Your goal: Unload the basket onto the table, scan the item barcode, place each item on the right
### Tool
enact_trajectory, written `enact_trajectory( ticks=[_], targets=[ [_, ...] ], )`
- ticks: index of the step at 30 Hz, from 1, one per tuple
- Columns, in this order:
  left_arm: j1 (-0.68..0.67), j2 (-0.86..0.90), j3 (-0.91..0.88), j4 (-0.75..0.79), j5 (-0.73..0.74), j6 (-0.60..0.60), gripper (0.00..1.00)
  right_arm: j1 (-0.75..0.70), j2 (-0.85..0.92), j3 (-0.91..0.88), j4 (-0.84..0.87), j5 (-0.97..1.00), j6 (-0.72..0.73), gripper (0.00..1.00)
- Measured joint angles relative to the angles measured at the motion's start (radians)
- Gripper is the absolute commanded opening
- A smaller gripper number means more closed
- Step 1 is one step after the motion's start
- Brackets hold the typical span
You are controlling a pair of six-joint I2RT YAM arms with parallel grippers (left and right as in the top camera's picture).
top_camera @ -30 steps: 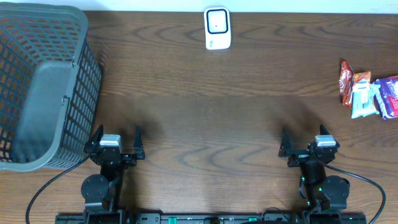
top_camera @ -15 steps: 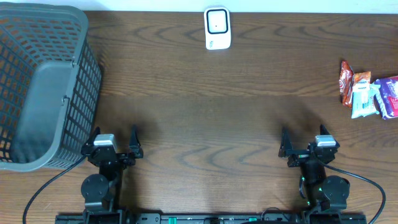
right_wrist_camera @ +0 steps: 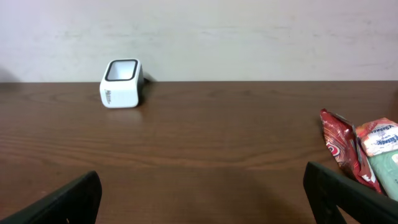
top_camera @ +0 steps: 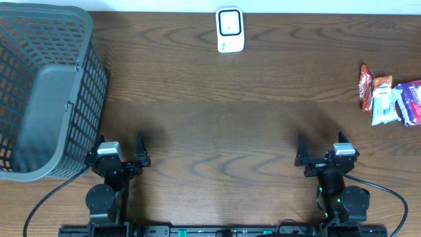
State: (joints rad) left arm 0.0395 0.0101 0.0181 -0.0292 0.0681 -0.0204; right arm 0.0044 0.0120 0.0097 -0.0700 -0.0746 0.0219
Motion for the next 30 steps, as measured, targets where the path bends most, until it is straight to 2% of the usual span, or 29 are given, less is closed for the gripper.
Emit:
enact_trajectory(
  ticks=[15,30],
  targets=[
    [0.000,0.000,0.000,0.000,0.000,0.071,0.98,0.000,0.000,0.000,0.000,0.000,0.000,0.99],
    [0.000,0.000,0.000,0.000,0.000,0.074,0.98,0.000,0.000,0.000,0.000,0.000,0.000,0.99]
  ],
)
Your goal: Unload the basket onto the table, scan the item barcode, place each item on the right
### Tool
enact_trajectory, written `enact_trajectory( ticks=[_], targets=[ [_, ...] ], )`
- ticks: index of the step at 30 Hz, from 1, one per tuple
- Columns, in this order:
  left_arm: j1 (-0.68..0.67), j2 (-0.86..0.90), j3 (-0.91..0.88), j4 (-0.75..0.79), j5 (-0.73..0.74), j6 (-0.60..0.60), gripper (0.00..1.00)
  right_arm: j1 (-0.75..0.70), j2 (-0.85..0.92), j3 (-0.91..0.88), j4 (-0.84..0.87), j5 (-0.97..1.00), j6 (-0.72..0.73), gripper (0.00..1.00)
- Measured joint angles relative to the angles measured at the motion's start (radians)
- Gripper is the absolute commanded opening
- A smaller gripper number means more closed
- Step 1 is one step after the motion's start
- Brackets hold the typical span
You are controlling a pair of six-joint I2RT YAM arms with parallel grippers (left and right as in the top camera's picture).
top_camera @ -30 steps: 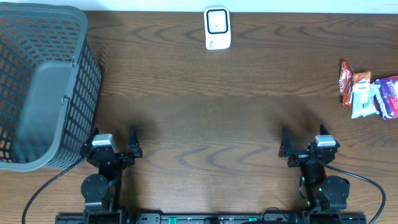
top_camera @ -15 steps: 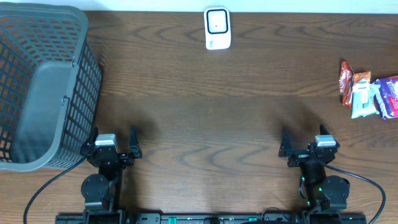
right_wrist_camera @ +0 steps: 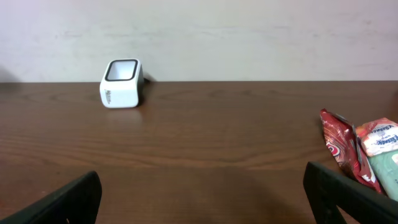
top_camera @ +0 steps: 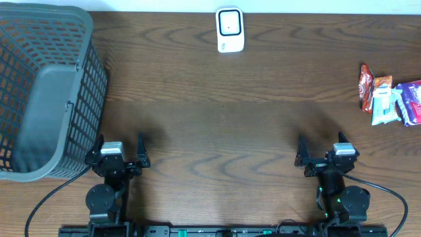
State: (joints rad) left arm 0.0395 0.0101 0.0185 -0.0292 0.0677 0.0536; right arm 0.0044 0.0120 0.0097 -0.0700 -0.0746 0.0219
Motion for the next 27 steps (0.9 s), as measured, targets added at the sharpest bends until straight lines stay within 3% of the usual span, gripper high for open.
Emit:
enact_trajectory(
  ticks=[27],
  targets=[
    [0.000,0.000,0.000,0.000,0.000,-0.020,0.98,0.000,0.000,0.000,0.000,0.000,0.000,0.99]
  ],
)
